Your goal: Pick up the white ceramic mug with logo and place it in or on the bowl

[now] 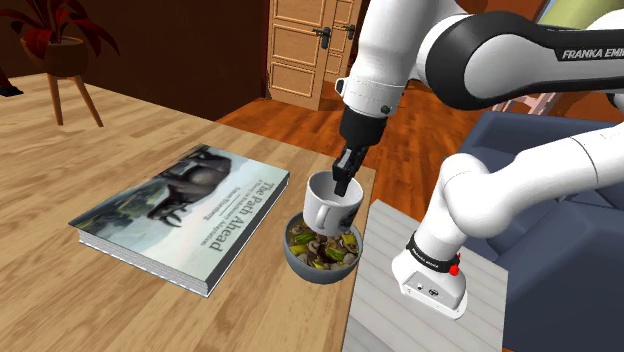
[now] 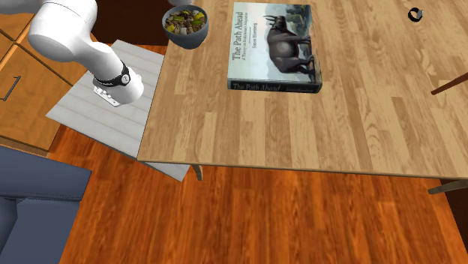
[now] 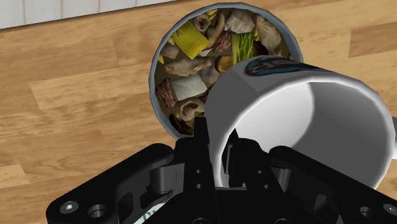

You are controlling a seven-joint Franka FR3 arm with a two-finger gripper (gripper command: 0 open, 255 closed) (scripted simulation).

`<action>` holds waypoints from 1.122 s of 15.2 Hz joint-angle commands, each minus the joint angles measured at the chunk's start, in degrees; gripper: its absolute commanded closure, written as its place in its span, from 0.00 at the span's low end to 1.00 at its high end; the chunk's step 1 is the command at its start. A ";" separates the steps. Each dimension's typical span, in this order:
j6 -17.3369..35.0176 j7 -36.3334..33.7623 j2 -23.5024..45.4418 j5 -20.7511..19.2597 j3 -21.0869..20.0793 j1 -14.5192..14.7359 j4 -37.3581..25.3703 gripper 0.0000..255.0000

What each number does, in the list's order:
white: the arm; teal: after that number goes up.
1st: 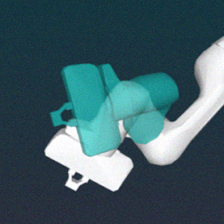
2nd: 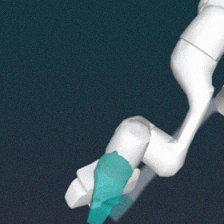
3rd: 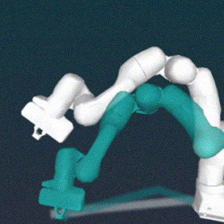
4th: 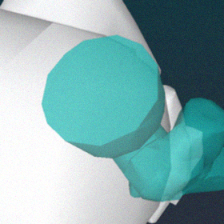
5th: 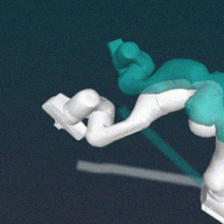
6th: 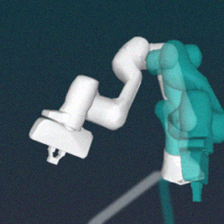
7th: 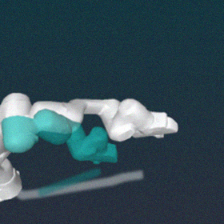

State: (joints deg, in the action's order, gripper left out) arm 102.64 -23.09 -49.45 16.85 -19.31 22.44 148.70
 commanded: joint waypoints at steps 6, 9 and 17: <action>5.26 0.20 0.11 1.48 -1.45 0.68 5.13 1.00; 7.71 0.36 0.54 2.13 -2.10 0.93 7.17 1.00; 9.75 0.47 1.02 2.66 -2.64 1.15 8.74 1.00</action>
State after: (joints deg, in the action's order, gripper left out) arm 112.36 -22.60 -48.55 19.46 -21.88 23.56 157.28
